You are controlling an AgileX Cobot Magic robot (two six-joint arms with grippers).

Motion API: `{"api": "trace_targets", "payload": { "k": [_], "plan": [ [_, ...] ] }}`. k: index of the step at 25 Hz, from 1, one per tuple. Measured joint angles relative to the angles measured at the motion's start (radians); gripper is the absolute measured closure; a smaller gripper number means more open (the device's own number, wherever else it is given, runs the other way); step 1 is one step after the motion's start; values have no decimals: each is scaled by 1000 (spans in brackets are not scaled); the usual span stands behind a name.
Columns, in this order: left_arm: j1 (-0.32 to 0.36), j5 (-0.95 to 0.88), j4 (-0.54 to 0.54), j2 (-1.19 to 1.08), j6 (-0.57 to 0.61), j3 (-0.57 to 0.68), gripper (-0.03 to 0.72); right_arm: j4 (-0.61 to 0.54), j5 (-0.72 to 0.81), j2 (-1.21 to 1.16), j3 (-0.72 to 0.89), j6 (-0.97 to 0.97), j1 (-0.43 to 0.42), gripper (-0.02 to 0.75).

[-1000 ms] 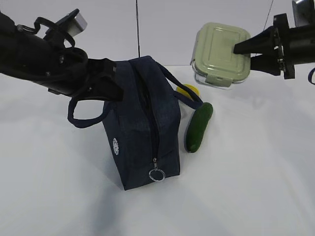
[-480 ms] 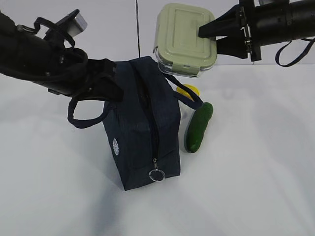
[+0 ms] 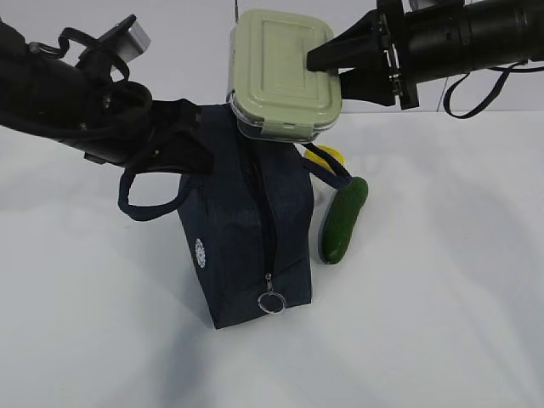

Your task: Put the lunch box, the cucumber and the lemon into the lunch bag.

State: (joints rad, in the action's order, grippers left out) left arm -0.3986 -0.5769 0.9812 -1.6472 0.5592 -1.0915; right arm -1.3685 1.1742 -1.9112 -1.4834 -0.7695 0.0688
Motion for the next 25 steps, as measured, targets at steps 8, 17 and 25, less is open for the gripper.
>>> {"api": "trace_targets", "payload": {
  "k": [8,17,25],
  "plan": [
    [0,0,6,0,0,0,695,25,0,-8,-2,0,9,374],
    [0,-6,18,0,0,-22,695,29,-2,-82,-4,4,23,374],
    [0,-27,16,-5,-2,-48,695,120,-4,-121,-8,-4,50,374]
  ]
}}
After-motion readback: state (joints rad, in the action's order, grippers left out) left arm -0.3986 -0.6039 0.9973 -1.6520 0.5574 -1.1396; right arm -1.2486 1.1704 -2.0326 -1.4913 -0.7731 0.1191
